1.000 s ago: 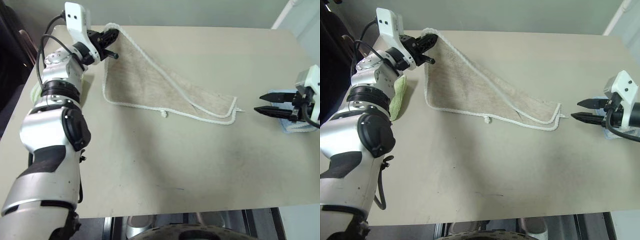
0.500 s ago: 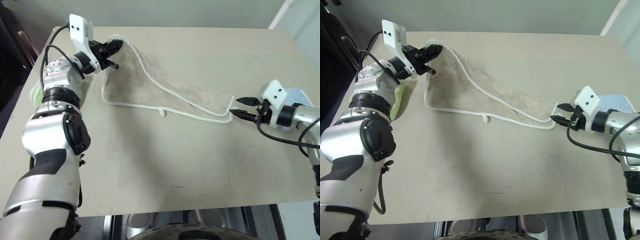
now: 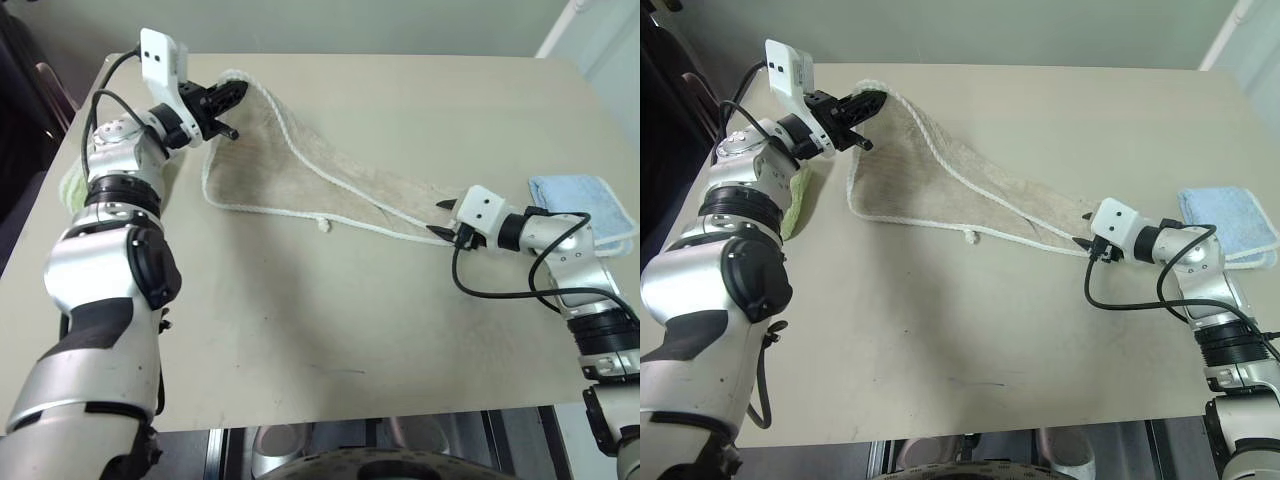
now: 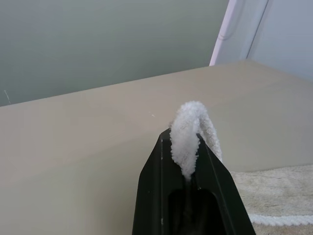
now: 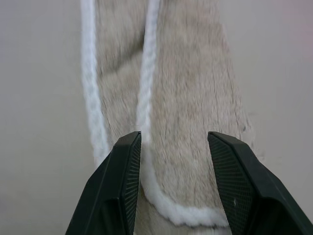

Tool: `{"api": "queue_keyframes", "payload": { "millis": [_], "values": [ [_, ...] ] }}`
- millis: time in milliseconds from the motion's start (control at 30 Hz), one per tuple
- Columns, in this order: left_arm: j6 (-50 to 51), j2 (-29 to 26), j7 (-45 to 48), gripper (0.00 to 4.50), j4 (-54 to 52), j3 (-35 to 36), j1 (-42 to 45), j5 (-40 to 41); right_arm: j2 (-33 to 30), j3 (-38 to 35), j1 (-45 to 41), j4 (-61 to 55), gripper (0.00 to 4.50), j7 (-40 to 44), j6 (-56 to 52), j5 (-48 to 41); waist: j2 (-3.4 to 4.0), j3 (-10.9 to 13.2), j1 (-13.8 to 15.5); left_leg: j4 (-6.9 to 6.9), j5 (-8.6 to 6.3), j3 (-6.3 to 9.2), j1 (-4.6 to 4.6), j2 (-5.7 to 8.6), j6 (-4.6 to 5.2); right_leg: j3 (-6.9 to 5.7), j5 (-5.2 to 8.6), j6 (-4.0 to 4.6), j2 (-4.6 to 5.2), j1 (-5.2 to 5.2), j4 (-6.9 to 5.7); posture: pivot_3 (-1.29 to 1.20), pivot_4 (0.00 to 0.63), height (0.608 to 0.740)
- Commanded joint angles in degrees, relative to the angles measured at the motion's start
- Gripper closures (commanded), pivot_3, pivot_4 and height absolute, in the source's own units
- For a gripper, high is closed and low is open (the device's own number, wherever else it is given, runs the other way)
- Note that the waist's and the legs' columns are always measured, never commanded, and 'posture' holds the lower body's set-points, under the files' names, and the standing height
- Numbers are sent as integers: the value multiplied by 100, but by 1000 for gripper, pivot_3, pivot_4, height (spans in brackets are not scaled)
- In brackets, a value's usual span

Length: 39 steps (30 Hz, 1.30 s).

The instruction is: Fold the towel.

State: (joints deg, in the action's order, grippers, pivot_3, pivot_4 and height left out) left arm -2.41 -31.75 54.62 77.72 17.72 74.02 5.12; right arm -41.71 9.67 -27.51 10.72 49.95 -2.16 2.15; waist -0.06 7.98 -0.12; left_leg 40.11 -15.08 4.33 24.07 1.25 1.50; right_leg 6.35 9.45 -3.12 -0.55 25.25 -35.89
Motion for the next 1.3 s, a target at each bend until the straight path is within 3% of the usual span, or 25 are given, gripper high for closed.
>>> {"api": "queue_keyframes", "payload": {
  "millis": [33,367,1033,1133,1300],
  "values": [
    [-109,-96,3,4500,-154,30,36,36,4,-79,-126,39,2228,-15,185,54,1,0,-5,-1,0,-2,0,2,-1,-2,0,0,-5,1,1,0,150,740],
    [-112,-106,0,4500,-164,-2,50,20,110,-31,-50,-234,2228,243,-57,-82,0,0,-3,-5,0,-4,2,4,0,-3,0,5,-7,3,3,0,150,740],
    [-144,-105,13,4500,-176,-70,7,-11,206,-38,-257,247,2228,-72,-222,358,0,0,-2,-5,-9,6,2,1,15,-3,-3,14,-6,2,2,0,150,740],
    [-145,-106,22,4500,-176,-73,4,-11,207,-48,-274,259,2820,-55,-251,352,1,0,0,-6,-10,8,2,2,16,-7,-4,15,-7,4,2,0,150,740],
    [-146,-105,40,4500,-178,-72,-2,-8,207,-64,-260,208,4483,-46,-287,352,2,1,-1,-8,-10,11,3,-2,16,-4,-4,17,-6,5,3,0,150,740]
  ]
}}
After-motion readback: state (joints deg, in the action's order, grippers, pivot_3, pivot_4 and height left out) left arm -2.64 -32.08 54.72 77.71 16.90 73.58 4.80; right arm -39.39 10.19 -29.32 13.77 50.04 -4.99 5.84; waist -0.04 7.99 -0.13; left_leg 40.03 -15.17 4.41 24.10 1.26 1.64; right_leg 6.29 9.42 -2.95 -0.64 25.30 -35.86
